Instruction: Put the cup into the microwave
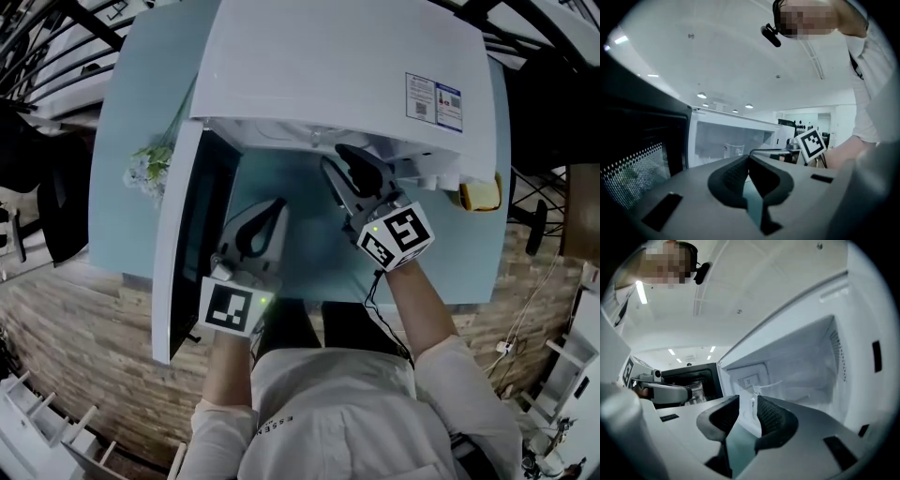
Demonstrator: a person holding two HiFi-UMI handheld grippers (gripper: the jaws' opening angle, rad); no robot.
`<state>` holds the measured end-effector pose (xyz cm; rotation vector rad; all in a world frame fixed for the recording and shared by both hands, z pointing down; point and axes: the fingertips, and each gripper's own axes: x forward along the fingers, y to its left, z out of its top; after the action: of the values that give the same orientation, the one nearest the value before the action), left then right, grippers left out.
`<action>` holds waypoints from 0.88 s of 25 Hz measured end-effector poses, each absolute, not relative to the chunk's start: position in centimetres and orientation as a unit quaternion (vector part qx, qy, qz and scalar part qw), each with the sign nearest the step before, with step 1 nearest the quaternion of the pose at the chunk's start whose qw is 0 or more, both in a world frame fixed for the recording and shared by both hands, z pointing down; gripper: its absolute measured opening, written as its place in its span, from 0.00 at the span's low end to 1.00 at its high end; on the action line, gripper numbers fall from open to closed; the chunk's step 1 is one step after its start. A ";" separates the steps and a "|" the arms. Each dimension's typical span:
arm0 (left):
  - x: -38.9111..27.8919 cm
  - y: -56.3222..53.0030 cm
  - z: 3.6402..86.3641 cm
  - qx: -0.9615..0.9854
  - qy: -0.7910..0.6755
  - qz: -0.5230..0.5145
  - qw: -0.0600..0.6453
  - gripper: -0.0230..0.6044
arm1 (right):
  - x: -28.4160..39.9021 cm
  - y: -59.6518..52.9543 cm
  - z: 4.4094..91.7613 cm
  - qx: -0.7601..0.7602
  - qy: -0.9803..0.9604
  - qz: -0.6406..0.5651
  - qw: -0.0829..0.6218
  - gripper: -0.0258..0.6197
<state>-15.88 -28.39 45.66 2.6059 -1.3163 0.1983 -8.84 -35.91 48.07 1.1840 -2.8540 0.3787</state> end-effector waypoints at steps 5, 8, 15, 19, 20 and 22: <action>-15.1 -27.9 42.1 0.889 -0.446 0.068 0.079 0.04 | -7.4 -33.4 44.2 0.393 -0.912 0.115 0.007 0.15; -14.9 -27.4 39.8 0.891 -0.446 0.064 0.063 0.04 | -7.0 -31.7 41.7 0.392 -0.913 0.116 0.000 0.09; -15.6 -25.9 35.8 0.887 -0.455 0.062 0.044 0.04 | -6.8 -27.9 36.0 0.391 -0.916 0.092 -0.012 0.07; -15.4 -24.9 34.3 0.893 -0.443 0.070 0.032 0.04 | -6.3 -26.2 32.5 0.401 -0.914 0.056 -0.028 0.07; -15.3 -24.7 33.9 0.894 -0.441 0.071 0.026 0.04 | -6.2 -25.9 31.8 0.404 -0.913 0.051 -0.033 0.07; -15.4 -24.2 33.0 0.896 -0.438 0.069 0.015 0.04 | -6.0 -25.5 30.7 0.409 -0.911 0.041 -0.039 0.06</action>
<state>-15.43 -24.17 32.97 2.7884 -1.3625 0.2142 -5.99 -25.45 30.74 1.3174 -2.9343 0.1321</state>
